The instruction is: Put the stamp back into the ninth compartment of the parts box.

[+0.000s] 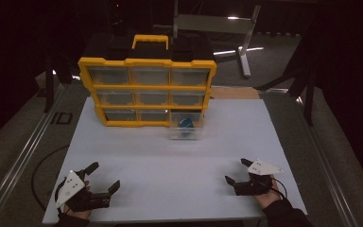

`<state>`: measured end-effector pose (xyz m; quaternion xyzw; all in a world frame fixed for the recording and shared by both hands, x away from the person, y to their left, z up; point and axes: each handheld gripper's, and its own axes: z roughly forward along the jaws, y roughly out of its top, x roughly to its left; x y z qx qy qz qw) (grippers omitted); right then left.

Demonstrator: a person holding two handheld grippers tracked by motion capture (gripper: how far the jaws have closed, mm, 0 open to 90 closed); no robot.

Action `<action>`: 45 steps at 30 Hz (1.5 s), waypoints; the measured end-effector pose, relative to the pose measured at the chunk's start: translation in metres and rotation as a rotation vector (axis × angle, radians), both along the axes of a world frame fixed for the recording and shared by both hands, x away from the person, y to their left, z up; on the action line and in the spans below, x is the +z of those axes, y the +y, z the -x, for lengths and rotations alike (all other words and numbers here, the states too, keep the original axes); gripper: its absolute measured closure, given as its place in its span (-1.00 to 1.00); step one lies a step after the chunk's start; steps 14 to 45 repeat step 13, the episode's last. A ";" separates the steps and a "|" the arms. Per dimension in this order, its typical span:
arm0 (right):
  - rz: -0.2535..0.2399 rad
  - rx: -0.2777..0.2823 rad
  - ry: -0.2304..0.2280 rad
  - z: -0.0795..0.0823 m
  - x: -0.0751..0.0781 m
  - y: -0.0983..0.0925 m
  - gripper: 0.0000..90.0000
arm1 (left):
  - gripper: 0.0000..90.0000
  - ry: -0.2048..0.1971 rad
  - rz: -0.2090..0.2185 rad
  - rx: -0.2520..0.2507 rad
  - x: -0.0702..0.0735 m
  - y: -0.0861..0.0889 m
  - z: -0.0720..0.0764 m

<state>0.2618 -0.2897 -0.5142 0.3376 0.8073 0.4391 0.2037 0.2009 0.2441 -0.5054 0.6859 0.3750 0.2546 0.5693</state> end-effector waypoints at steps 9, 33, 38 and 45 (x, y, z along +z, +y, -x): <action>-0.006 -0.002 0.004 -0.001 0.000 0.000 -0.82 | -0.99 0.001 -0.004 -0.001 0.000 0.000 0.000; -0.002 -0.008 0.002 -0.001 0.000 -0.001 -0.82 | -0.99 0.001 -0.005 0.000 0.000 0.000 0.000; -0.002 -0.008 0.002 -0.001 0.000 -0.001 -0.82 | -0.99 0.001 -0.005 0.000 0.000 0.000 0.000; -0.002 -0.008 0.002 -0.001 0.000 -0.001 -0.82 | -0.99 0.001 -0.005 0.000 0.000 0.000 0.000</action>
